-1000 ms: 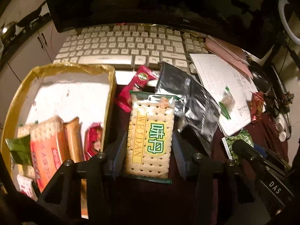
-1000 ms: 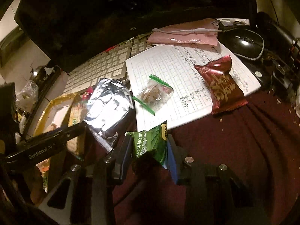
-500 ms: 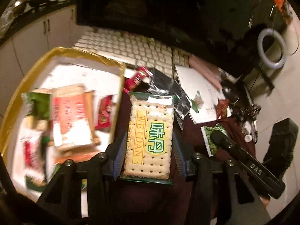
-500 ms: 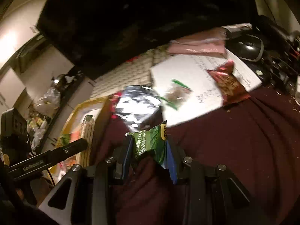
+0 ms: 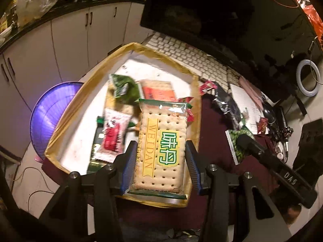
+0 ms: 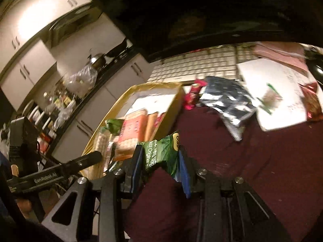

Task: Organize snacks
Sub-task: 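Carry the WEIDAN pack and green chip bag into the tray, open both grippers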

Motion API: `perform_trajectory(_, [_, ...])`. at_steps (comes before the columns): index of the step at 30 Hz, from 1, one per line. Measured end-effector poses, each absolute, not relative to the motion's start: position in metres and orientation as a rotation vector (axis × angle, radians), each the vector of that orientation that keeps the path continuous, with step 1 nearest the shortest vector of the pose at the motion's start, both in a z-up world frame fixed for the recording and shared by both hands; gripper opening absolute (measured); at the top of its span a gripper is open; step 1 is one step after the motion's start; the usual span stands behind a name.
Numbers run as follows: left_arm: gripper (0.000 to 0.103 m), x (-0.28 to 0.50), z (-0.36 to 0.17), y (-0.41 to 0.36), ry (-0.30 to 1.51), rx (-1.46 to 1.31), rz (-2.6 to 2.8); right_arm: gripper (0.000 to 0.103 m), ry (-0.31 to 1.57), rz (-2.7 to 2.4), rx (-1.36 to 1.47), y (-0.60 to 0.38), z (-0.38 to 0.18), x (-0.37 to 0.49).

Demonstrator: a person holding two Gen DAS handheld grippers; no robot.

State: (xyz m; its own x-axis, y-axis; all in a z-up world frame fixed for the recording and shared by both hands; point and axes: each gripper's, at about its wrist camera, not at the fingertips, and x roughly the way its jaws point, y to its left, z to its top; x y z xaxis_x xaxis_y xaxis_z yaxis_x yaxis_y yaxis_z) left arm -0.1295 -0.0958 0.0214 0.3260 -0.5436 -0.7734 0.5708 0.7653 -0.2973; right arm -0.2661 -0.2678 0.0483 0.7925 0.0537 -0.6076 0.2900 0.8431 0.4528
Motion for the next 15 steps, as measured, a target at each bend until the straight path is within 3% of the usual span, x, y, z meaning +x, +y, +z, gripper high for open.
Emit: perform_trajectory(15, [0.049,-0.094,-0.006,-0.091,1.036,0.073,-0.642,0.034,0.753,-0.261,0.421,-0.273,0.044,-0.164])
